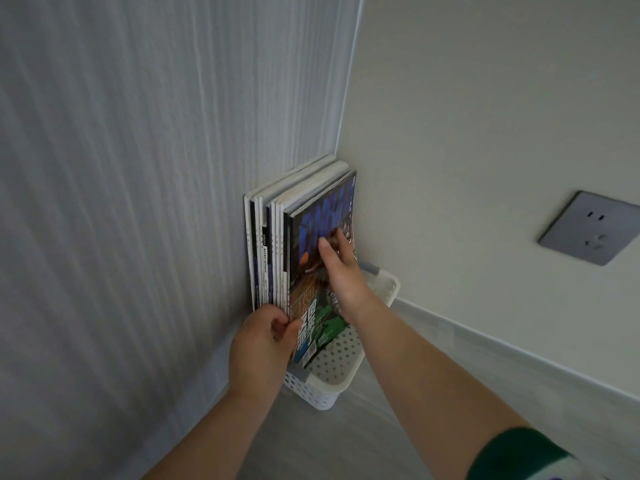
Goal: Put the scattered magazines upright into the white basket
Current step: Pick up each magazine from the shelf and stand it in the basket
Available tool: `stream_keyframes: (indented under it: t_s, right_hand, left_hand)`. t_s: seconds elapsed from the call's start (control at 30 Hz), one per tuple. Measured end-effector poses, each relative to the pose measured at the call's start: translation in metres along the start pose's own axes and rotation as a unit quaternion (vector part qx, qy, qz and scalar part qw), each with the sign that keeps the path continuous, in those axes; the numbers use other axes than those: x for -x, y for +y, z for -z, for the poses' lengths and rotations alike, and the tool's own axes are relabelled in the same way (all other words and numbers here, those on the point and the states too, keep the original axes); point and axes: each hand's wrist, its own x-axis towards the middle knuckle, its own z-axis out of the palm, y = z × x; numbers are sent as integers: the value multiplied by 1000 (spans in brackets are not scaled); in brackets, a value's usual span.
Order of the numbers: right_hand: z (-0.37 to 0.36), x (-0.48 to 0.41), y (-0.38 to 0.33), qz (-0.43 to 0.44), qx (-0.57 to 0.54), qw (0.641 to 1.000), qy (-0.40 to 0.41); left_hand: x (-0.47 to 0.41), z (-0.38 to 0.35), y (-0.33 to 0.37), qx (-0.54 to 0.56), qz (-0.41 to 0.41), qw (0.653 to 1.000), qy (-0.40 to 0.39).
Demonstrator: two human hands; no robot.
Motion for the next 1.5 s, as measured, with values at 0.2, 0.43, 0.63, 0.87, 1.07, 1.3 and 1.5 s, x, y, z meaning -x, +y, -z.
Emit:
stream_keyframes:
  t_s: [0.2, 0.43, 0.63, 0.87, 1.07, 1.3, 1.5]
  right_hand:
    - [9, 18, -14, 4, 44, 999, -14]
    - [39, 70, -10, 34, 166, 985, 18]
    - [136, 143, 12, 9, 236, 968, 88]
    - [318, 292, 67, -91, 273, 932, 221]
    - [462, 445, 111, -178, 346, 860, 331]
    - [562, 562, 145, -292, 458, 737, 401]
    - [576, 581, 182, -333, 512, 703, 364]
  left_hand:
    - [6, 11, 7, -11, 0, 1000, -12]
    - [54, 25, 40, -20, -20, 998, -54]
    - [116, -13, 92, 15, -55, 989, -139]
    - [237, -109, 167, -17, -28, 978, -208]
    - [354, -194, 234, -40, -75, 948, -308]
    - [436, -267, 272, -74, -115, 892, -432]
    - [478, -331, 283, -169, -178, 811, -531]
